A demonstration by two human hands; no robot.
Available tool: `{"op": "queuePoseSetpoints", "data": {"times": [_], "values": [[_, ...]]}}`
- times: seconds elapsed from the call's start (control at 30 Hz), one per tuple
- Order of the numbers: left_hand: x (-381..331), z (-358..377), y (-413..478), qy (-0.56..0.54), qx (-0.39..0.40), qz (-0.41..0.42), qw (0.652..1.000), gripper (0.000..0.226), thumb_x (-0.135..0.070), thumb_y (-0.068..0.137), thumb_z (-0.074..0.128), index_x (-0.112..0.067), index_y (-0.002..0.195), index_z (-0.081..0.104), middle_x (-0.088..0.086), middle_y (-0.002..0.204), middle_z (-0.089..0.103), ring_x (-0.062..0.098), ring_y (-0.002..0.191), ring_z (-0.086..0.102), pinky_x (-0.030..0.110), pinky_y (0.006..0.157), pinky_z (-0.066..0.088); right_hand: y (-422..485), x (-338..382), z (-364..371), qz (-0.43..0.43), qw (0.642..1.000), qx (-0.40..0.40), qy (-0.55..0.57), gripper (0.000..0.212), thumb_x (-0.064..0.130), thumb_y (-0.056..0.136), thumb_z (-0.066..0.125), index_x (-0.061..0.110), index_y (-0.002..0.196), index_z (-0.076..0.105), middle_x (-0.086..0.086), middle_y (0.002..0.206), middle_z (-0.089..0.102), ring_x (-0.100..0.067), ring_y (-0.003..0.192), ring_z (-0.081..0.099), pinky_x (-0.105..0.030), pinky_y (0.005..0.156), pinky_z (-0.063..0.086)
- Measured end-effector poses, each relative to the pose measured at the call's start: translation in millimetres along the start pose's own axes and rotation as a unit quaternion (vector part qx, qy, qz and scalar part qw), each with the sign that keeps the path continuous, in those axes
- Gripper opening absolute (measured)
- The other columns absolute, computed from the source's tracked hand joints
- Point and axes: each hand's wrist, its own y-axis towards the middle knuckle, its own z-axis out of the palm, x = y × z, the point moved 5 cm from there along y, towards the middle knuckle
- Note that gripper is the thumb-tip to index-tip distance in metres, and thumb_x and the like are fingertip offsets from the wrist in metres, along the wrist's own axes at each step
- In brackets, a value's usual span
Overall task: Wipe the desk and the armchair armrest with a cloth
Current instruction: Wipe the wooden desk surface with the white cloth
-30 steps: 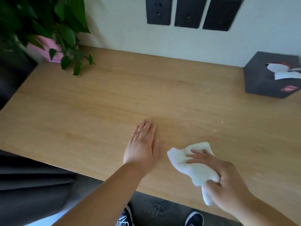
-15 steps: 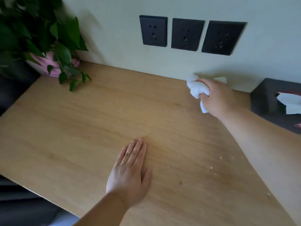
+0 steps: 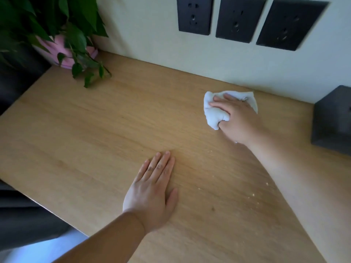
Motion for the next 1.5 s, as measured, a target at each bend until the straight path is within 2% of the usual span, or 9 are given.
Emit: {"op": "queuePoseSetpoints", "data": {"times": [0.4,0.53,0.67,0.83,1.0,1.07,1.13,1.37,1.5], "values": [[-1,-2,-4,-0.036,-0.009,0.0,0.999,0.065,-0.036,0.103,0.022,-0.013,0.164,0.024,0.002,0.173,0.017,0.02,0.161,0.009,0.043,0.129,0.012,-233,94,74,-0.182,0.976,0.068,0.101,0.07,0.005,0.059,0.085,0.038,0.121,0.078,0.027,0.141,0.063,-0.001,0.145,0.047,-0.034,0.11,0.043],[-3,-7,-6,-0.045,0.007,-0.014,0.999,0.07,-0.038,0.1,0.019,-0.016,0.166,0.016,-0.003,0.174,0.006,0.014,0.16,-0.003,0.036,0.13,-0.001,-238,88,42,-0.02,0.964,0.107,0.242,0.059,0.006,0.07,0.069,0.049,0.108,0.08,0.042,0.124,0.066,0.014,0.128,0.055,-0.007,0.1,0.041],[-17,-12,4,-0.12,-0.001,-0.054,0.991,0.075,-0.044,0.098,0.035,-0.022,0.166,0.014,-0.009,0.174,0.0,0.006,0.158,-0.012,0.028,0.127,-0.009,-183,35,-50,0.138,0.957,-0.063,0.247,0.026,0.023,0.07,0.051,0.039,0.076,0.071,0.019,0.051,0.064,-0.004,0.049,0.062,-0.008,0.041,0.04],[-74,-4,32,-0.112,0.009,0.005,0.994,0.07,-0.044,0.105,0.03,-0.02,0.167,0.008,-0.008,0.175,-0.001,0.004,0.157,-0.013,0.027,0.126,-0.011,-105,-21,-112,0.14,0.98,-0.094,0.101,0.04,0.023,0.079,0.039,0.043,0.104,0.063,-0.003,0.048,0.067,-0.021,0.033,0.059,-0.024,0.03,0.043],[-85,10,41,-0.046,0.002,0.0,0.999,0.07,-0.046,0.103,0.017,-0.02,0.167,0.005,-0.008,0.174,-0.006,0.008,0.158,-0.015,0.036,0.129,-0.002,-57,-65,-99,0.11,0.993,-0.045,0.0,0.029,0.02,0.073,0.045,0.031,0.094,0.061,0.0,0.055,0.071,-0.004,0.054,0.06,-0.032,0.061,0.051],[-83,12,41,-0.041,0.001,-0.003,0.999,0.069,-0.044,0.103,0.021,-0.02,0.167,0.006,-0.008,0.174,-0.004,0.008,0.158,-0.013,0.037,0.13,0.0,-51,-86,-74,0.083,0.985,-0.005,-0.154,0.042,0.03,0.091,0.052,0.035,0.132,0.06,-0.005,0.13,0.073,-0.01,0.119,0.062,-0.054,0.102,0.045],[-84,13,43,-0.034,0.001,-0.003,0.999,0.069,-0.044,0.103,0.022,-0.02,0.167,0.006,-0.008,0.174,-0.002,0.008,0.159,-0.012,0.037,0.129,0.001,-50,-104,-57,0.1,0.973,0.016,-0.209,0.064,0.041,0.099,0.049,0.032,0.161,0.034,-0.003,0.171,0.029,-0.036,0.155,0.024,-0.066,0.12,0.019],[-86,8,44,-0.034,0.008,-0.006,0.999,0.069,-0.044,0.103,0.021,-0.019,0.166,0.008,-0.007,0.174,-0.001,0.008,0.159,-0.01,0.039,0.13,0.004,-79,-94,-58,0.056,0.998,-0.009,-0.028,0.045,0.011,0.098,0.042,0.025,0.131,0.069,0.008,0.154,0.055,-0.024,0.153,0.032,-0.047,0.126,0.014],[-85,12,45,-0.032,0.005,-0.003,0.999,0.069,-0.044,0.103,0.023,-0.02,0.166,0.009,-0.007,0.174,0.001,0.008,0.159,-0.008,0.039,0.13,0.004,-163,-38,-31,-0.045,0.996,-0.006,0.073,0.054,0.005,0.078,0.051,0.049,0.1,0.075,0.036,0.13,0.059,-0.003,0.144,0.041,-0.026,0.125,0.011]]}}
